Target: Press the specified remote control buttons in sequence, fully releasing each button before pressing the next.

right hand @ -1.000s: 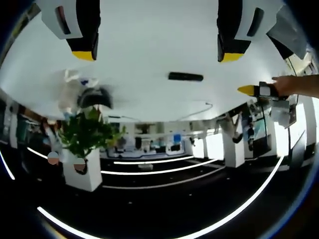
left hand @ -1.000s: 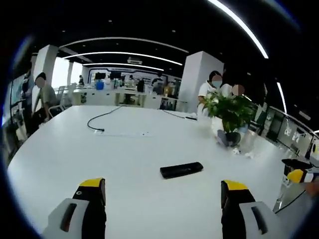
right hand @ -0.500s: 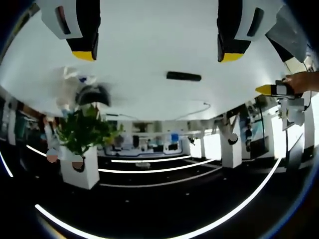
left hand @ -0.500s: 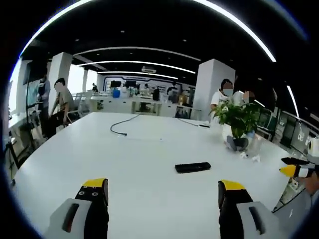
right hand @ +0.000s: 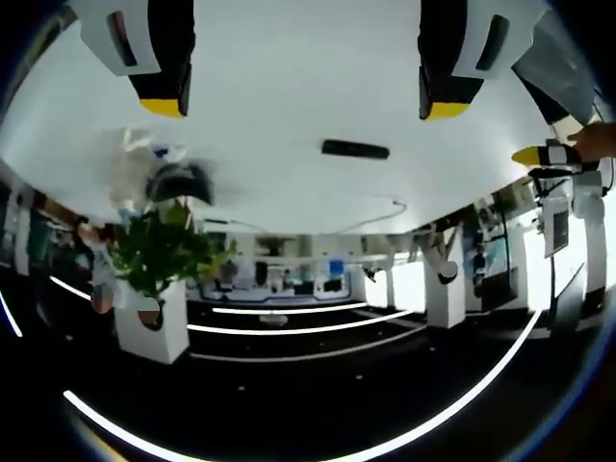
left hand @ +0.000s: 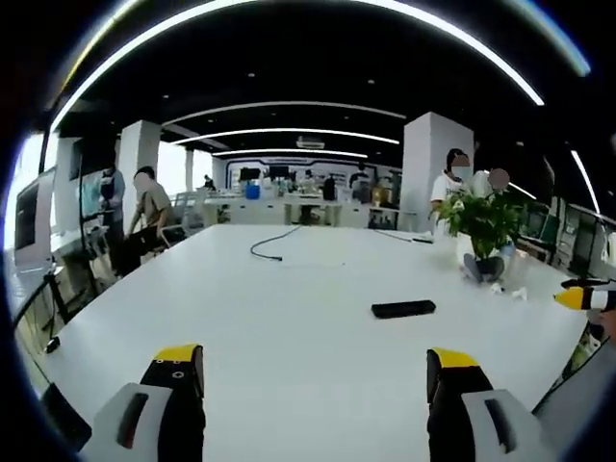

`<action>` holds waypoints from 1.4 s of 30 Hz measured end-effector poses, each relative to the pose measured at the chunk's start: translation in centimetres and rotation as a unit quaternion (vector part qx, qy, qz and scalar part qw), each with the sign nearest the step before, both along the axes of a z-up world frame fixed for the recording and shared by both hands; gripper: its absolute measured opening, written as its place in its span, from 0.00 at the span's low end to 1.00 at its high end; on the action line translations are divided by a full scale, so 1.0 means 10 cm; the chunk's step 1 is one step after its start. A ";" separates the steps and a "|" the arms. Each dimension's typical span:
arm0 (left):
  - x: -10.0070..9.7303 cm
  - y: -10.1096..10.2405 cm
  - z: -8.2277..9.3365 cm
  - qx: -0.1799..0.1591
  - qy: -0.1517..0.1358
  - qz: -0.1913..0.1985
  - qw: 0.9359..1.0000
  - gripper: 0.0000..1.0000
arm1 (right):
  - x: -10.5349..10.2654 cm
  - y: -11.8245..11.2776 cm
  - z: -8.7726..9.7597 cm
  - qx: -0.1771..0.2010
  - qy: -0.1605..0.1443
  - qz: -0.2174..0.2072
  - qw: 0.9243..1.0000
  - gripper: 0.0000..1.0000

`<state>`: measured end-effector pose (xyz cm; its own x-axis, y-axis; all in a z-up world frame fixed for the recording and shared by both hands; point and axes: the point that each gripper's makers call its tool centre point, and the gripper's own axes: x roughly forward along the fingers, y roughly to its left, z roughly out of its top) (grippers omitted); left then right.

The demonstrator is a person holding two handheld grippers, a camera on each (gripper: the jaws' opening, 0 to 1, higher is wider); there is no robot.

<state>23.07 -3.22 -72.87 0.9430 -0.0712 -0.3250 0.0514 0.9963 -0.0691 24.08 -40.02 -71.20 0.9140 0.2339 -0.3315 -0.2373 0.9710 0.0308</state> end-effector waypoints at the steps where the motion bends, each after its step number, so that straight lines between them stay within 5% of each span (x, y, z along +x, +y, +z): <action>1: -0.01 0.00 -0.02 0.000 0.002 0.002 1.000 1.00 | 0.00 -0.01 0.00 0.002 0.001 -0.002 1.000 0.98; 4: -0.01 0.03 -0.06 0.007 -0.004 0.010 1.000 1.00 | 0.00 -0.04 0.02 0.008 -0.001 -0.007 1.000 0.98; 8: -0.01 -0.05 0.00 -0.034 -0.020 0.024 0.999 1.00 | -0.01 -0.09 0.02 0.012 0.002 -0.016 1.000 0.98; 12: -0.04 -0.11 -0.09 0.034 0.003 0.000 0.999 0.98 | -0.02 -0.24 0.02 -0.039 -0.010 -0.030 0.999 0.97; 21: -0.02 -0.22 -0.11 0.032 0.002 -0.019 0.999 1.00 | -0.09 -0.39 -0.09 0.001 0.005 -0.055 0.998 0.97; 31: -0.03 -0.16 -0.10 0.057 -0.009 -0.011 0.998 1.00 | -0.08 -0.32 -0.21 -0.018 0.021 -0.043 0.999 0.96; 35: -0.02 -0.22 -0.07 0.017 -0.019 -0.021 0.999 1.00 | -0.09 -0.32 -0.23 -0.021 0.024 -0.041 0.999 0.96; 42: -0.04 -0.24 -0.12 0.033 -0.007 -0.026 0.999 1.00 | -0.10 -0.28 -0.24 -0.019 0.027 -0.032 0.999 0.95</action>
<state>22.71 -5.58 -74.02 0.9433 -0.0993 -0.3166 0.1038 0.9946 -0.0029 23.10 -42.84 -73.58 0.9073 0.1628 -0.3877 -0.1745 0.9846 0.0049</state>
